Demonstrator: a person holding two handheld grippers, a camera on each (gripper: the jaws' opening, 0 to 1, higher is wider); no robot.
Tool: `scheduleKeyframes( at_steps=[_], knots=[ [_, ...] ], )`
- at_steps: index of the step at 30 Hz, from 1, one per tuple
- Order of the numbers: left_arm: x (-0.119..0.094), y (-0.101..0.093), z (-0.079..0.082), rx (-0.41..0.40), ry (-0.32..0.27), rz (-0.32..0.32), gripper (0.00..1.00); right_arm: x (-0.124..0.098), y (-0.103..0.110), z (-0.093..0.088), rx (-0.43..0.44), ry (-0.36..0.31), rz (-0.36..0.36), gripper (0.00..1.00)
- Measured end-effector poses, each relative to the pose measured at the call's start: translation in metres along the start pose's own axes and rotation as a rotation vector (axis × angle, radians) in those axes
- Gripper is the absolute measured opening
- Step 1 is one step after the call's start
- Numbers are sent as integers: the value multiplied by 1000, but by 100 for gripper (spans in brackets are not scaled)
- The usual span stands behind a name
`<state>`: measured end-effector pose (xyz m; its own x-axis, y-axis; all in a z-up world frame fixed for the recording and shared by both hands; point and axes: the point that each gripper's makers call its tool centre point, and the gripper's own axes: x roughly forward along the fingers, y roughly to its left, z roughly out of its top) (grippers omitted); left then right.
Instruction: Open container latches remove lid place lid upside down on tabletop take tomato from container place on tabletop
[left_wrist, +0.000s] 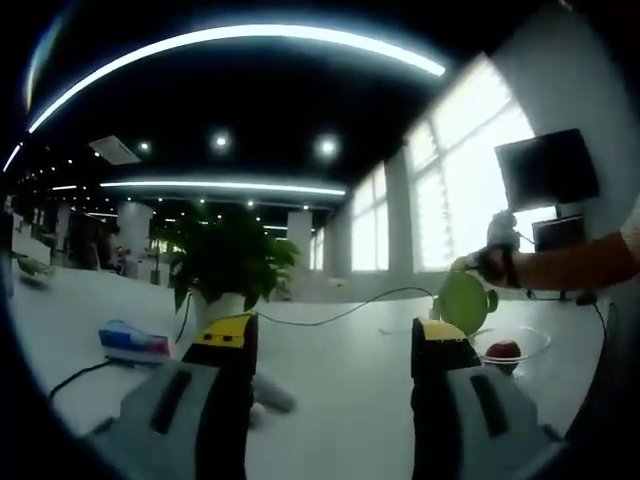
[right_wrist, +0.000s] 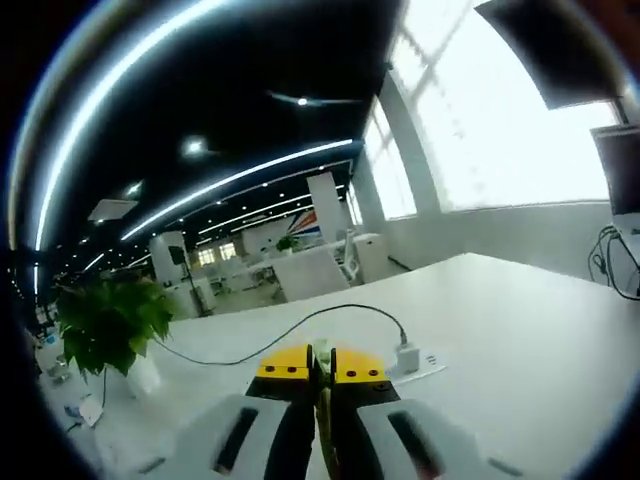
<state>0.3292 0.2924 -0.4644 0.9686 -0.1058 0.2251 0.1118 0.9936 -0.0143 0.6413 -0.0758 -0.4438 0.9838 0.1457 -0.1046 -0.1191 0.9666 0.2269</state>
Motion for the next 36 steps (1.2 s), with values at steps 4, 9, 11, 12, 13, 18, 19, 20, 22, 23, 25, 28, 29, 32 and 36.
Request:
scheduleKeyframes(
  at_steps=[4,9,11,12,13,18,19,20,22,23,25,28,29,32,36],
  knots=[
    [-2,5,-1,0,2,11,54,5,28,-14,-7,23,33,1],
    [-3,5,-4,-2,6,14,54,12,60,-37,-94,36,65,2],
    [-4,5,-4,-3,8,14,54,14,69,-47,-134,45,69,2],
    [-4,6,-5,-1,9,15,54,16,73,-51,-170,49,66,2],
    [-4,6,-5,1,12,14,54,16,77,-55,-183,56,66,2],
    [-5,10,-3,3,8,24,54,20,92,-70,-204,75,93,3],
    [-5,10,-2,3,4,26,54,20,95,-73,-203,84,100,3],
    [-5,10,-1,3,3,27,54,19,98,-77,-200,93,111,3],
    [-6,11,0,3,-1,30,54,17,103,-84,-199,109,129,3],
    [-6,12,0,1,-2,33,54,17,104,-86,-200,116,135,3],
    [-7,12,0,1,-1,36,54,17,105,-89,-213,115,136,3],
    [-9,13,-2,1,3,38,54,11,112,-91,-210,112,161,3],
    [-9,13,-2,1,4,38,54,11,113,-91,-217,112,163,3],
    [-10,13,-3,0,6,41,54,11,116,-90,-235,114,168,2],
    [-10,13,-2,5,4,42,54,5,123,-81,-197,95,192,3]
  ],
)
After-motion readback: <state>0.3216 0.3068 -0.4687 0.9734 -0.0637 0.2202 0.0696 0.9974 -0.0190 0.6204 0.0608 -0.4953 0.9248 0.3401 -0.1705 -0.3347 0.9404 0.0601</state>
